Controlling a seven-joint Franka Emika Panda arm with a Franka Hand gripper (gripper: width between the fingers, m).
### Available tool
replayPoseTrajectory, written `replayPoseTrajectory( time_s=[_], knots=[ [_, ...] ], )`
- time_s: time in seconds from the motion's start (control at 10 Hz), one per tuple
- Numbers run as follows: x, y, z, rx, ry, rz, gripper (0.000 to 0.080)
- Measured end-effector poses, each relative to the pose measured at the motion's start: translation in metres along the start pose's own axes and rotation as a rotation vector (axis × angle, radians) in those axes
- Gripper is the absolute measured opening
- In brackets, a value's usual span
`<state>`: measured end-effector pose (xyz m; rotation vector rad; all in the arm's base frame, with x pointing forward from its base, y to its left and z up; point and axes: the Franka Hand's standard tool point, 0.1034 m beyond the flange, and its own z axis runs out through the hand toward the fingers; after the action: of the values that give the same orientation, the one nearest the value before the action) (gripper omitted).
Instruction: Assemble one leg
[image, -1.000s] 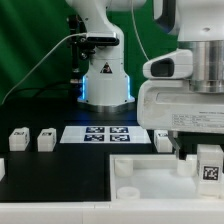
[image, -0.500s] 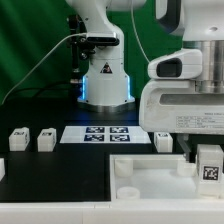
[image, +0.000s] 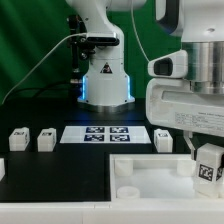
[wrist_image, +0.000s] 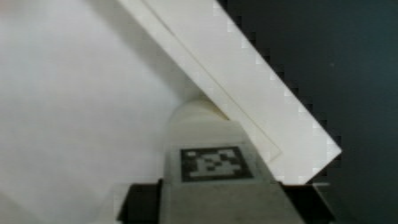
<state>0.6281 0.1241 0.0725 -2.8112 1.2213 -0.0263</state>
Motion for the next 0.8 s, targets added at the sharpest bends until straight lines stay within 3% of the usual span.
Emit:
replayPoseTrajectory(
  time_s=[0.3, 0.4, 0.7, 0.8],
  knots=[
    [0.0056, 0.0009, 0.0016, 0.058, -0.054, 0.578, 0.0297],
    [0.0031, 0.0023, 0.0026, 0.103, -0.06, 0.757, 0.0297],
    [0.0024, 0.0022, 0.0027, 0.101, -0.06, 0.67, 0.0297],
    [0.0013, 0.0024, 0.0029, 0.097, -0.042, 0.475, 0.0297]
  ],
)
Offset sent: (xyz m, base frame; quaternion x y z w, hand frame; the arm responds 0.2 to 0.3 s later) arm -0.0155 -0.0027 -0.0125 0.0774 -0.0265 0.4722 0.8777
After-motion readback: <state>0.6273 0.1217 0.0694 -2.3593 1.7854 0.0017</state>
